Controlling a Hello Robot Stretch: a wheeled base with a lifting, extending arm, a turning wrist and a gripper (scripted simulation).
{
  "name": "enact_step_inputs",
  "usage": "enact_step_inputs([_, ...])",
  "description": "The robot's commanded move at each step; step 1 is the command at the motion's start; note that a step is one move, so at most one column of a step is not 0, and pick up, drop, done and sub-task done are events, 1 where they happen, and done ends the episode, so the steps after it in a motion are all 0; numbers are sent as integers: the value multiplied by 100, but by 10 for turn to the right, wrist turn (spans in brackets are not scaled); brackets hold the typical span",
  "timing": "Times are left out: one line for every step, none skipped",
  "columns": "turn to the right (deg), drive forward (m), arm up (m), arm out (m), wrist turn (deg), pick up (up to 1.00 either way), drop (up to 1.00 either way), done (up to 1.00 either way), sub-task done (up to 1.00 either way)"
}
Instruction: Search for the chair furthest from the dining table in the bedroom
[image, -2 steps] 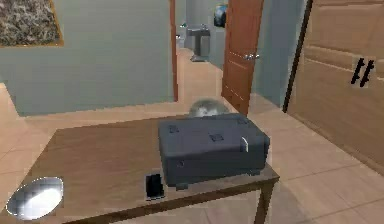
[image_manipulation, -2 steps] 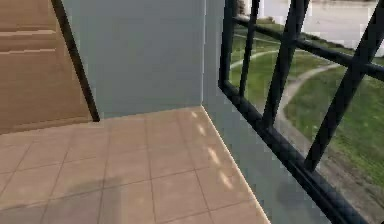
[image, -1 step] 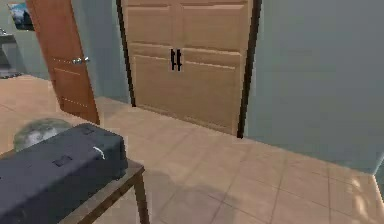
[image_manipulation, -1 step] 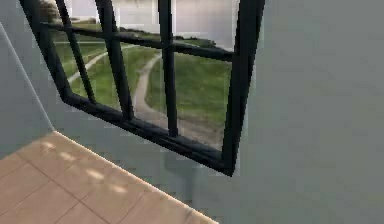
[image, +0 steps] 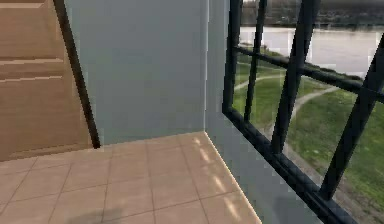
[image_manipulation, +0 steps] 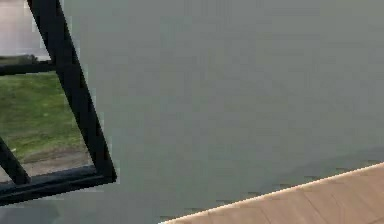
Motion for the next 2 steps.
enact_step_inputs([0,50,0,0,0,0,0,0,0])
enact_step_inputs([-450,0,0,0,0,0,0,0,0])
